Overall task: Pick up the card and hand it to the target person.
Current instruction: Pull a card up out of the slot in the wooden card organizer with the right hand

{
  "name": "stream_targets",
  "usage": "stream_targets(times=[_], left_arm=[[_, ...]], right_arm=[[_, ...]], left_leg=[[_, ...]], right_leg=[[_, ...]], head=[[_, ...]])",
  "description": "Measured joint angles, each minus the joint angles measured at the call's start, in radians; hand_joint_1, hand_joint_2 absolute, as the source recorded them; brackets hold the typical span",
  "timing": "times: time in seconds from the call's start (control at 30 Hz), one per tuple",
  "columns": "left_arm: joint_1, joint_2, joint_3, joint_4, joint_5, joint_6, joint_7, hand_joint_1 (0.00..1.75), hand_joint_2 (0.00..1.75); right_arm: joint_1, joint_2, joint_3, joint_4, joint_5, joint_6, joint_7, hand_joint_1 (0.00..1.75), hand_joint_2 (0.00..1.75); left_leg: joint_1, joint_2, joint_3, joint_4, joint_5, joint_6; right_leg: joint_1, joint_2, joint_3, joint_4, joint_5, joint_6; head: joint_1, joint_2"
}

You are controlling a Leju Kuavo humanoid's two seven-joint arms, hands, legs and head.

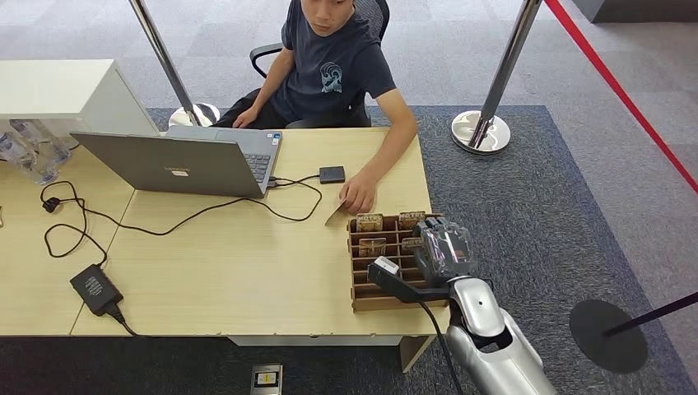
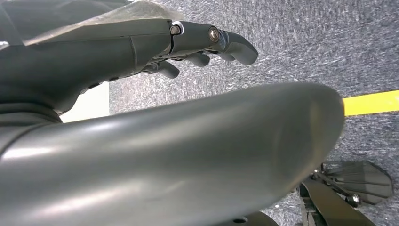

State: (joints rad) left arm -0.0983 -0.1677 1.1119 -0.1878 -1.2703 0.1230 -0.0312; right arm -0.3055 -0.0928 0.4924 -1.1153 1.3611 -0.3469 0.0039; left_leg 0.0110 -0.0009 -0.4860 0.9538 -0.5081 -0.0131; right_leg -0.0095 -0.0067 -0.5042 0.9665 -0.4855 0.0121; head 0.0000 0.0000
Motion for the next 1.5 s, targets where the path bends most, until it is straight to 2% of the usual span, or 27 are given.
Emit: stream_targets(times=[0.63,0.93,1.33,1.43,1.5], left_arm=[[0.000,-0.003,0.008,0.001,0.009,0.006,-0.009,0.00,0.00],[-0.001,-0.004,0.007,0.001,0.007,0.006,-0.007,0.00,0.00],[-0.002,-0.001,0.004,0.001,0.003,0.004,-0.007,0.00,0.00],[-0.002,-0.001,0.003,0.001,0.003,0.004,-0.007,0.00,0.00],[-0.003,-0.001,0.004,0.000,0.003,0.004,-0.008,0.00,0.00]], right_arm=[[-0.044,0.021,-0.014,0.084,-0.005,-0.028,-0.018,0.95,1.75],[-0.035,0.021,-0.019,0.081,-0.005,-0.033,-0.017,1.23,1.75],[-0.033,0.019,-0.022,0.081,-0.006,-0.036,-0.020,1.30,1.75],[-0.032,0.019,-0.024,0.078,-0.006,-0.036,-0.021,1.43,1.75],[-0.033,0.021,-0.024,0.074,-0.005,-0.036,-0.022,1.62,1.75]], left_leg=[[0.000,0.000,-0.001,0.000,0.003,0.000],[0.000,-0.001,0.000,0.000,0.003,0.000],[0.000,-0.001,-0.001,0.000,0.006,0.000],[0.000,-0.001,-0.001,0.000,0.006,0.000],[0.000,-0.001,0.000,0.000,0.006,0.000]], right_leg=[[0.000,0.000,-0.001,0.000,0.003,0.000],[0.000,-0.001,0.000,0.000,0.003,0.000],[0.000,-0.001,-0.001,0.000,0.005,0.000],[0.000,-0.001,-0.001,0.000,0.005,0.000],[0.000,-0.001,0.000,0.000,0.006,0.000]], head=[[0.000,0.000],[0.000,0.000],[0.000,0.000],[0.000,0.000],[0.000,0.000]])
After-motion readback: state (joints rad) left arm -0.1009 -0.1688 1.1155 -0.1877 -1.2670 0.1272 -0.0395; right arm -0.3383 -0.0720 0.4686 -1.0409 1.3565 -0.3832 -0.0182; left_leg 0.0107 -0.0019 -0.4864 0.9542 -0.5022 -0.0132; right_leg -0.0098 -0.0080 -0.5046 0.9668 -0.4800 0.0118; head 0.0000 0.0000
